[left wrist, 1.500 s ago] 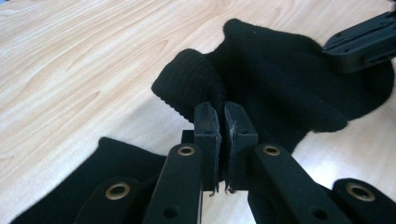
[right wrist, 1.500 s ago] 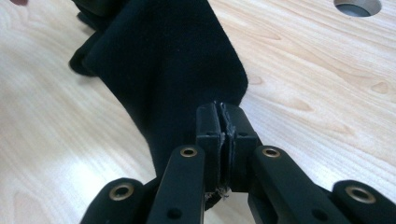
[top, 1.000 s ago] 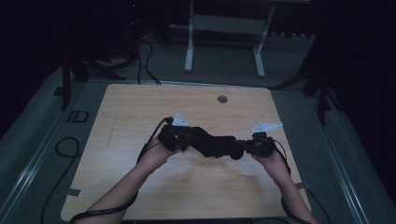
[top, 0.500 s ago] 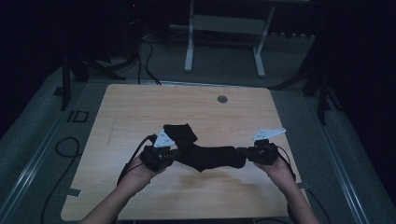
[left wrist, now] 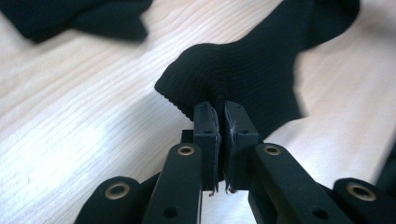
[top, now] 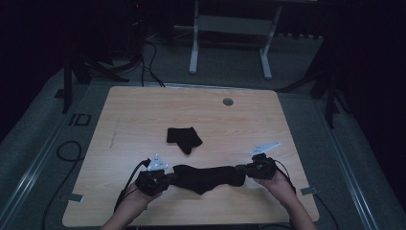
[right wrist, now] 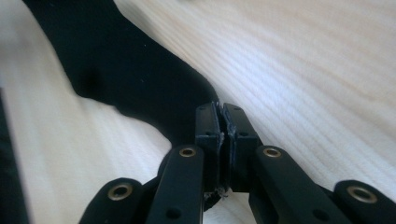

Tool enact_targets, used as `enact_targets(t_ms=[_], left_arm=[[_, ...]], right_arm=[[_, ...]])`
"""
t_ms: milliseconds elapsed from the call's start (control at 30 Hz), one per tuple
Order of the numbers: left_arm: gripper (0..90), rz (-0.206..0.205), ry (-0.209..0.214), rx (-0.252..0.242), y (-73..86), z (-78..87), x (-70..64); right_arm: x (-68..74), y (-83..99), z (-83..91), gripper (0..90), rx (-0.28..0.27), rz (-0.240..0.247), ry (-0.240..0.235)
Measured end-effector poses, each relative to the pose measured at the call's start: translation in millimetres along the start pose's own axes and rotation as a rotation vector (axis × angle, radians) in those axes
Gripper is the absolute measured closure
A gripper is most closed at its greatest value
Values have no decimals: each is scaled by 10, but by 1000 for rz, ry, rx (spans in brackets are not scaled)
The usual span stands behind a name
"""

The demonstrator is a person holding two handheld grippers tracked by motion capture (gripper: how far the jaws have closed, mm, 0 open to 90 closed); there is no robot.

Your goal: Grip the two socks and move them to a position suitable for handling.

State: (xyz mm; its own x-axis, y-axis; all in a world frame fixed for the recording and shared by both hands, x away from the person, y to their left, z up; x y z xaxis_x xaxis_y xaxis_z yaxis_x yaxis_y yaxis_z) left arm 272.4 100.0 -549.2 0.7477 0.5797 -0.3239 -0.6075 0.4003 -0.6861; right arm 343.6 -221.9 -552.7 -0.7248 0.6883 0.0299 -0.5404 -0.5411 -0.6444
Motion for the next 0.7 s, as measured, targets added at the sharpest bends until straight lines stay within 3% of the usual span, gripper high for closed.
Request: enact_targets(t_ms=[67, 267, 367, 500, 533, 633, 700], left_arm=[[855, 13, -4, 6, 35, -51, 61], [852, 35, 7, 28, 86, -162, 184], [851, 43, -1, 32, 100, -185, 228], [848, 46, 1, 26, 99, -184, 259], [832, 47, 2, 28, 94, -172, 265], [664, 35, -12, -1, 33, -56, 286], [546, 18, -7, -24, -41, 53, 278]], right_arm=[[-30, 23, -127, 854, 31, 0, -4], [-100, 49, -312, 847, 55, -13, 7], [-117, 58, -355, 840, 57, -25, -3], [-131, 46, -346, 788, 60, -7, 23], [-140, 39, -338, 728, 61, -7, 34], [-202, -11, -245, 598, 34, -5, 71], [-251, -60, -126, 623, -2, -26, 80]])
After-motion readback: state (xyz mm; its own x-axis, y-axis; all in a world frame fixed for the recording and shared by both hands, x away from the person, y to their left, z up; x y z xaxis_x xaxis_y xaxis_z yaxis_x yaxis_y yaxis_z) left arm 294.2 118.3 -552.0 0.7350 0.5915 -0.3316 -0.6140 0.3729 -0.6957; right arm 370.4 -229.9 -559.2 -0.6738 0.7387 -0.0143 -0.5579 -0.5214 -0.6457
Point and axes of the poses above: each handheld gripper's, and its own axes: z roughly backward along the jaws, y roughly out of its underside, x roughly to its left, the point moved 4 cm from there along -z, roughly forward along the jaws, and after that the axes turned 14 degrees about y, right-handed, at the moved point
